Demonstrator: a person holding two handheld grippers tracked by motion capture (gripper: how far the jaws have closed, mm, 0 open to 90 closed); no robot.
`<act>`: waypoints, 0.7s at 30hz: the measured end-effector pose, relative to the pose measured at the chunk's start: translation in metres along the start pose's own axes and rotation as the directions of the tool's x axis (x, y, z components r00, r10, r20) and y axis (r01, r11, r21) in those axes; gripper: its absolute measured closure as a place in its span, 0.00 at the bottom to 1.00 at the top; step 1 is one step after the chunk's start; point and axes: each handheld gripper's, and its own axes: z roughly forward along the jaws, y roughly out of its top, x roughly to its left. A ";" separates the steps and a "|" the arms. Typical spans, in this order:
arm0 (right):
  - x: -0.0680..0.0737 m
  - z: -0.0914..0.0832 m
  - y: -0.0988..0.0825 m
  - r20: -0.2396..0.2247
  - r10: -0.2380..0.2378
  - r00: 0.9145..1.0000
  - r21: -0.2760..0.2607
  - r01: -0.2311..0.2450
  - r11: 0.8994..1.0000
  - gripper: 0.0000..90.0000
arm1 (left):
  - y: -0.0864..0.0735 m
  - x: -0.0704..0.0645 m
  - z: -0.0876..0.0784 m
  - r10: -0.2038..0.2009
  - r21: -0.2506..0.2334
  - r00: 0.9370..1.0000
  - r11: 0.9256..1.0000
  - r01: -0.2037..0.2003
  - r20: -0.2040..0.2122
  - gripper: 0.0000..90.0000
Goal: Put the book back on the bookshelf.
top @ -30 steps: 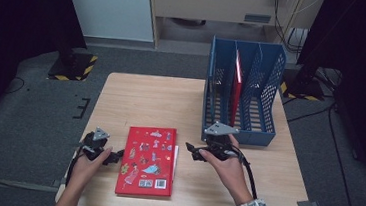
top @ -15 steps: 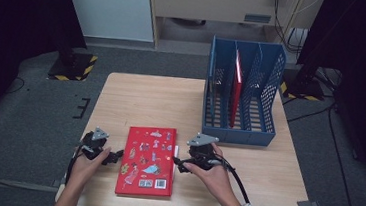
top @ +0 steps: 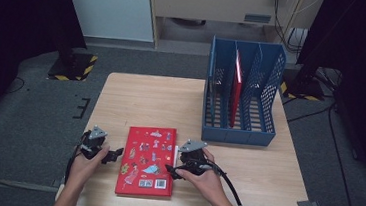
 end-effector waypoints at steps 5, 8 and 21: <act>0.003 0.005 -0.003 -0.011 -0.006 1.000 0.012 0.006 1.000 0.11 | 0.004 -0.005 -0.003 -0.002 -0.037 1.000 0.999 0.003 0.027 0.03; 0.005 0.007 -0.004 -0.019 -0.004 1.000 0.016 0.005 1.000 0.11 | 0.005 -0.006 -0.005 -0.010 -0.049 0.999 0.999 0.012 0.047 0.03; 0.010 0.006 -0.008 -0.050 -0.002 0.999 0.028 0.004 1.000 0.10 | 0.010 -0.018 -0.005 0.011 -0.060 0.994 0.998 -0.004 0.108 0.04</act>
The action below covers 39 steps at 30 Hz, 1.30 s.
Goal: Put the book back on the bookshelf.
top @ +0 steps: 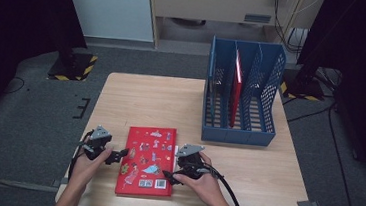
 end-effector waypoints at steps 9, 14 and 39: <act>0.009 0.003 -0.005 -0.078 -0.023 0.997 0.027 0.025 0.999 0.09 | 0.001 -0.005 0.004 0.017 0.008 1.000 1.000 -0.017 0.024 0.04; 0.011 0.003 -0.007 -0.086 -0.018 0.996 0.028 0.020 0.999 0.09 | 0.003 -0.009 0.007 0.021 0.013 0.998 1.000 -0.022 0.053 0.04; 0.013 -0.001 -0.010 -0.093 -0.005 0.996 0.035 0.008 0.999 0.14 | 0.004 -0.018 0.016 0.058 0.029 0.995 0.998 -0.060 0.087 0.04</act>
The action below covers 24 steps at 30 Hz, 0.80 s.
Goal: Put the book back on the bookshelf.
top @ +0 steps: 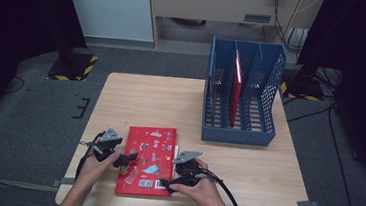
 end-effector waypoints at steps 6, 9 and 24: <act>0.003 -0.002 0.000 0.005 -0.015 1.000 0.012 0.015 1.000 0.14 | 0.000 -0.002 0.003 0.009 0.009 1.000 1.000 -0.010 0.005 0.03; 0.003 -0.001 -0.001 0.005 -0.019 1.000 0.009 0.019 1.000 0.14 | 0.001 -0.002 0.004 0.007 0.005 1.000 1.000 -0.007 0.003 0.03; 0.002 -0.002 -0.001 -0.008 -0.011 1.000 0.020 0.011 1.000 0.14 | 0.000 0.000 0.015 -0.036 0.014 0.998 0.999 0.036 0.049 0.01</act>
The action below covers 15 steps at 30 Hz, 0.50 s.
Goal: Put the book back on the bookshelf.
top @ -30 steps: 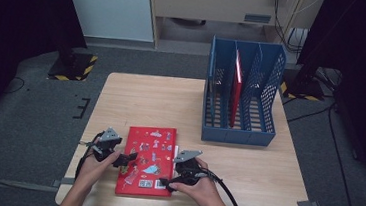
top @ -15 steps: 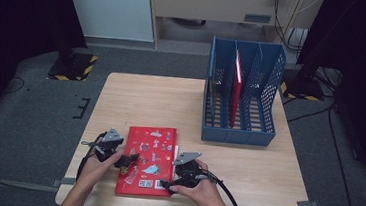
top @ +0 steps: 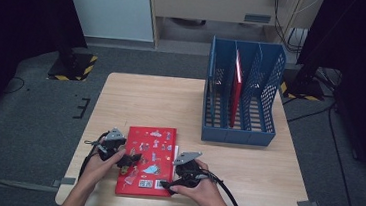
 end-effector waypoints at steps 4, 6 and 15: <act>0.000 0.000 0.001 -0.002 -0.015 1.000 0.006 0.015 1.000 0.14 | -0.002 0.003 0.004 -0.045 0.001 0.998 0.999 0.045 0.040 0.00; 0.000 0.000 0.001 -0.004 -0.014 1.000 0.008 0.014 1.000 0.14 | -0.002 0.004 0.004 -0.054 0.000 0.997 0.999 0.054 0.047 0.00; -0.007 0.010 0.006 -0.019 0.005 1.000 -0.014 -0.005 1.000 0.05 | 0.001 0.003 0.003 -0.050 -0.015 0.998 0.999 0.050 0.029 0.03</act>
